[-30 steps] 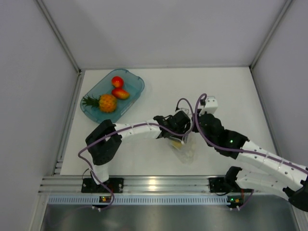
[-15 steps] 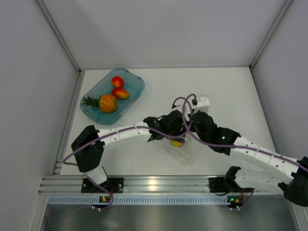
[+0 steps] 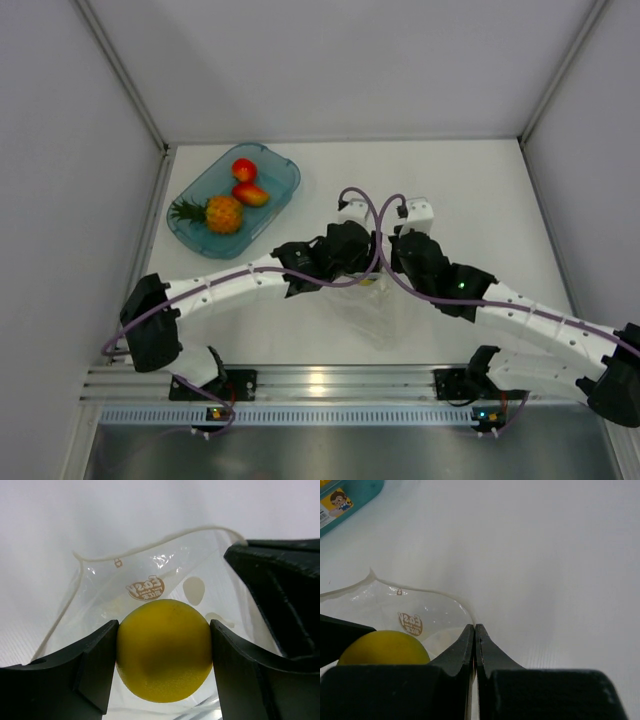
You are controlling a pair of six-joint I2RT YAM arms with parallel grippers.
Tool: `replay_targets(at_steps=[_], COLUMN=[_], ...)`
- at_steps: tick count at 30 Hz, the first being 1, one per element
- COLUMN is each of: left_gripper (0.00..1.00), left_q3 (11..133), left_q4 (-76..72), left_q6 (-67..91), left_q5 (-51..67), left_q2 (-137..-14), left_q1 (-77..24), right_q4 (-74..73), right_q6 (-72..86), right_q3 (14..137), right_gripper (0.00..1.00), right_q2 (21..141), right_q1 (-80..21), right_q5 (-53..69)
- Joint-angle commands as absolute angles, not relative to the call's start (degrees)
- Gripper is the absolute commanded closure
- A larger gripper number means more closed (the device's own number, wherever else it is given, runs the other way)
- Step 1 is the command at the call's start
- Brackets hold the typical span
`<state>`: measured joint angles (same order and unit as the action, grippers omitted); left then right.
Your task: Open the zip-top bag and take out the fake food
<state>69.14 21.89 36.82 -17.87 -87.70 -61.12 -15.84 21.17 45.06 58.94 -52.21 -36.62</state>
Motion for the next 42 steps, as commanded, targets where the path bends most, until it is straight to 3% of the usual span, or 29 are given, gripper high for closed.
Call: replay_targets(at_steps=[1, 12, 24, 42], left_gripper=[1.0, 1.0, 1.0, 1.0], left_q3=[69.1, 70.3, 78.1, 81.4], left_q4=[16.1, 8.8, 7.0, 7.0], left_q6=[37.6, 35.9, 33.6, 33.4], left_q5=[-22.1, -24.3, -21.0, -16.4], left_q2=[-83.7, -84.5, -94.2, -91.9], left_q1=[-61.3, -61.3, -61.3, -61.0], right_q4=[-13.5, -13.4, -10.9, -10.2], right_q6=[21.6, 21.8, 19.7, 17.3], right_q3=[46.1, 45.8, 44.1, 41.1], right_gripper=[1.0, 1.0, 1.0, 1.0], right_q2=[58.6, 57.3, 51.6, 50.9], right_q1=[-51.9, -51.8, -51.8, -51.7], right_q5=[-36.9, -36.1, -35.9, -40.3])
